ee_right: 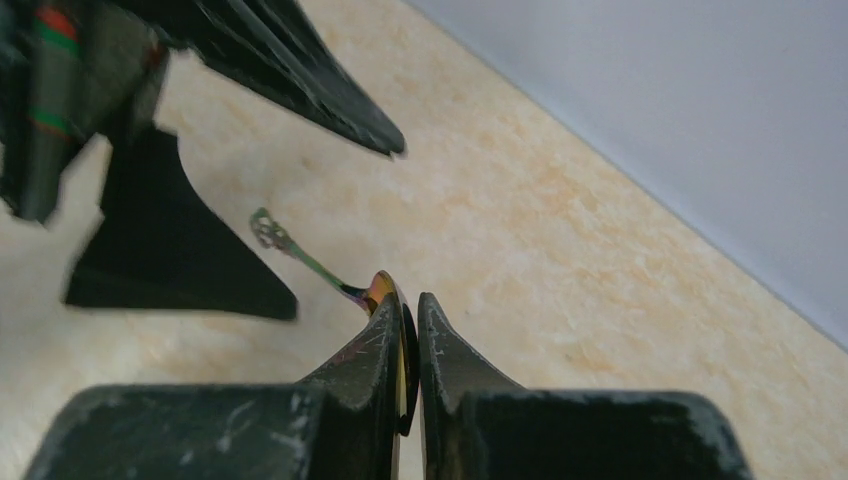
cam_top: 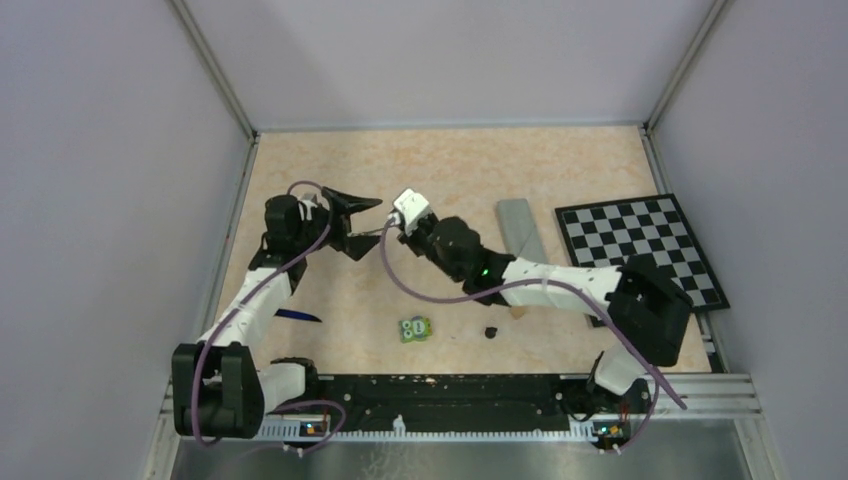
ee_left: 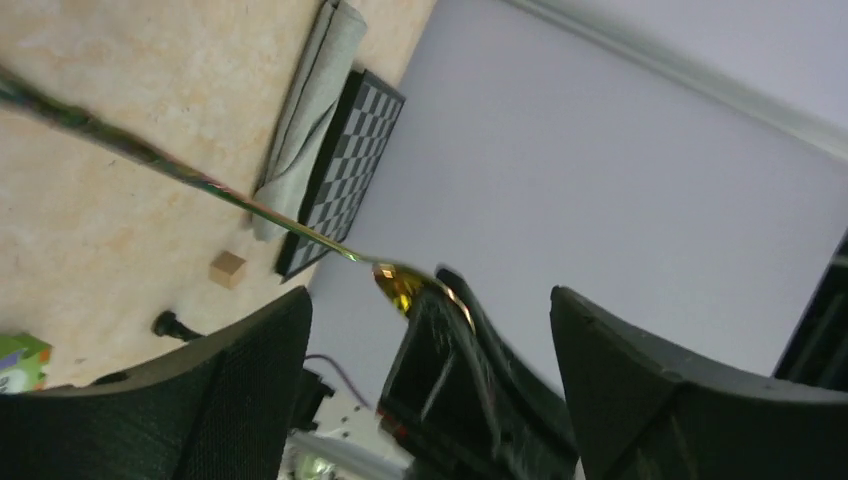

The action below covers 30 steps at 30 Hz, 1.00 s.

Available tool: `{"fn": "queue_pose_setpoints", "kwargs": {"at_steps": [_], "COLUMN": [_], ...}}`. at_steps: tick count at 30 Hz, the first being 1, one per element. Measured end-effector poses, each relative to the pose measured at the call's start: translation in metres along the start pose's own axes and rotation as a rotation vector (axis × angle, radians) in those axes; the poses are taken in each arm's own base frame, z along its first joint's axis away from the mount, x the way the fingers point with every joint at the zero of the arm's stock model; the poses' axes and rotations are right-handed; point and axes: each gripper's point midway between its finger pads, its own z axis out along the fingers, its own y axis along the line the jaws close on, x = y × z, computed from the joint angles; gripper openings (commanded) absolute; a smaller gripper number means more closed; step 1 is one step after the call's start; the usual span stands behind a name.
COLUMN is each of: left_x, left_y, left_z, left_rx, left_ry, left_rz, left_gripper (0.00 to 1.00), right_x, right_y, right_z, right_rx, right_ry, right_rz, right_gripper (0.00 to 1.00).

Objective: Fold the napkin into a case and place the utensils inside
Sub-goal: Pass from the left arm to the right, then pass from the right arm to the left

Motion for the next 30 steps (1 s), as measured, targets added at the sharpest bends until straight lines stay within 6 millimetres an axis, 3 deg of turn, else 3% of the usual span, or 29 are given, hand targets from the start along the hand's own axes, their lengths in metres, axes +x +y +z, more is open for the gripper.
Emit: {"fn": "queue_pose_setpoints", "kwargs": {"at_steps": [2, 5, 8, 10, 14, 16, 19, 21, 25, 27, 28, 30], "left_x": [-0.002, 0.001, 0.023, 0.047, 0.099, 0.114, 0.125, 0.129, 0.138, 0.142, 0.143, 0.138], "left_y": [-0.002, -0.013, -0.014, -0.006, 0.035, 0.059, 0.077, 0.083, 0.097, 0.101, 0.101, 0.098], "left_z": [0.002, -0.002, -0.014, -0.014, -0.002, 0.001, 0.000, -0.003, -0.008, -0.013, -0.014, -0.012], "left_rx": [-0.034, -0.019, 0.053, 0.100, 0.132, 0.113, 0.116, 0.129, 0.157, 0.169, 0.174, 0.164], "left_ry": [0.004, 0.017, 0.089, 0.196, 0.485, 0.588, 0.673, 0.703, 0.740, 0.746, 0.736, 0.673], "left_rz": [0.160, 0.454, 0.738, 0.883, 1.057, 1.098, 1.137, 1.149, 1.171, 1.186, 1.201, 1.240], "left_gripper": [0.93, 0.91, 0.93, 0.98, 0.96, 0.86, 0.67, 0.49, 0.25, 0.04, 0.00, 0.00], "right_x": [0.012, 0.024, 0.029, 0.033, 0.038, 0.038, 0.035, 0.032, 0.027, 0.023, 0.022, 0.019], "right_y": [-0.017, -0.061, -0.087, -0.080, -0.039, -0.026, -0.020, -0.019, -0.022, -0.025, -0.025, -0.026], "right_z": [0.001, -0.001, -0.017, -0.037, -0.076, -0.091, -0.102, -0.105, -0.102, -0.097, -0.097, -0.096], "right_rx": [-0.095, -0.220, -0.352, -0.478, -0.742, -0.828, -0.890, -0.904, -0.884, -0.853, -0.846, -0.812], "right_ry": [0.081, 0.206, 0.284, 0.326, 0.398, 0.421, 0.431, 0.430, 0.424, 0.416, 0.418, 0.423], "right_rz": [-0.012, 0.021, 0.090, 0.136, 0.224, 0.265, 0.304, 0.329, 0.374, 0.397, 0.411, 0.454], "right_gripper": [0.00, 0.00, 0.00, 0.00, 0.00, 0.00, 0.00, 0.00, 0.00, 0.00, 0.04, 0.32]}}
